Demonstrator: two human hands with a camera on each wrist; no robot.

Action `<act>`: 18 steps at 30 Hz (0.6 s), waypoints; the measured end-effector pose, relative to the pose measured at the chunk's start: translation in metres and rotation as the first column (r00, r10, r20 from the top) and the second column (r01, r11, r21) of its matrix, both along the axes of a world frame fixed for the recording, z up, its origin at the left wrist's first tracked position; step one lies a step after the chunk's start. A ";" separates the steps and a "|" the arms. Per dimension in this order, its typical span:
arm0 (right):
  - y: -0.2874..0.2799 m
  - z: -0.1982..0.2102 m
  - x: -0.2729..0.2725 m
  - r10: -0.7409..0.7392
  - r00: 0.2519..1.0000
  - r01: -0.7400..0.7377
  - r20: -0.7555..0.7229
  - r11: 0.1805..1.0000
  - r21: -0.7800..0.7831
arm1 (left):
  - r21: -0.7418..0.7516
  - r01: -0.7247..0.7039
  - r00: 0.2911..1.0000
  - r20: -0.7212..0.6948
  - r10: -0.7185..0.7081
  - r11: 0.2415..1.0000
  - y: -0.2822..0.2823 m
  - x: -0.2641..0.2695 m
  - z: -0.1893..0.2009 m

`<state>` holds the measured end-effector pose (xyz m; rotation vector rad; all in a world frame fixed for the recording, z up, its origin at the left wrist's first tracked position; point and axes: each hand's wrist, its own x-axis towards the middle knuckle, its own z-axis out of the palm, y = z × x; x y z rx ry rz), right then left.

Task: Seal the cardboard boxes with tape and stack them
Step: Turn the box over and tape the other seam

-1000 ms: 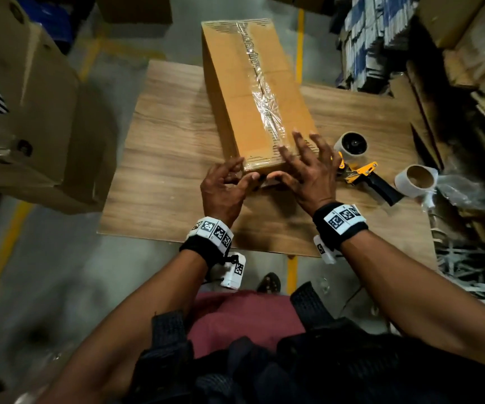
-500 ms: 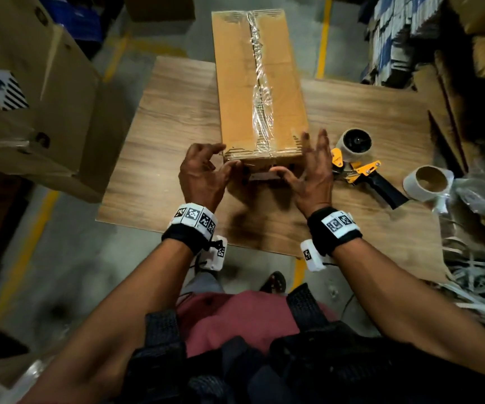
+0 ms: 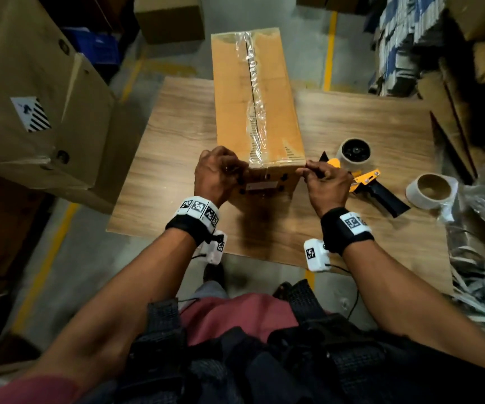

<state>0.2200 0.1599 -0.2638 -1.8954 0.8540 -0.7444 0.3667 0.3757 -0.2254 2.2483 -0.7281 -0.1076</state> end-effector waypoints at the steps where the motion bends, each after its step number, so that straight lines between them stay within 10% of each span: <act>1: 0.000 -0.002 -0.002 0.016 1.000 -0.016 0.005 0.999 0.039 | 0.013 0.025 1.000 -0.004 -0.025 1.000 0.002 0.002 0.001; 13: 0.011 0.008 0.020 0.385 0.918 -0.332 -0.098 0.879 0.342 | 0.120 0.134 0.986 0.081 -0.145 0.984 0.061 0.042 0.014; 18: 0.054 0.019 0.019 0.546 0.830 -0.486 -0.110 0.806 0.336 | 0.363 -0.063 0.975 0.221 -0.020 0.930 0.107 0.084 0.043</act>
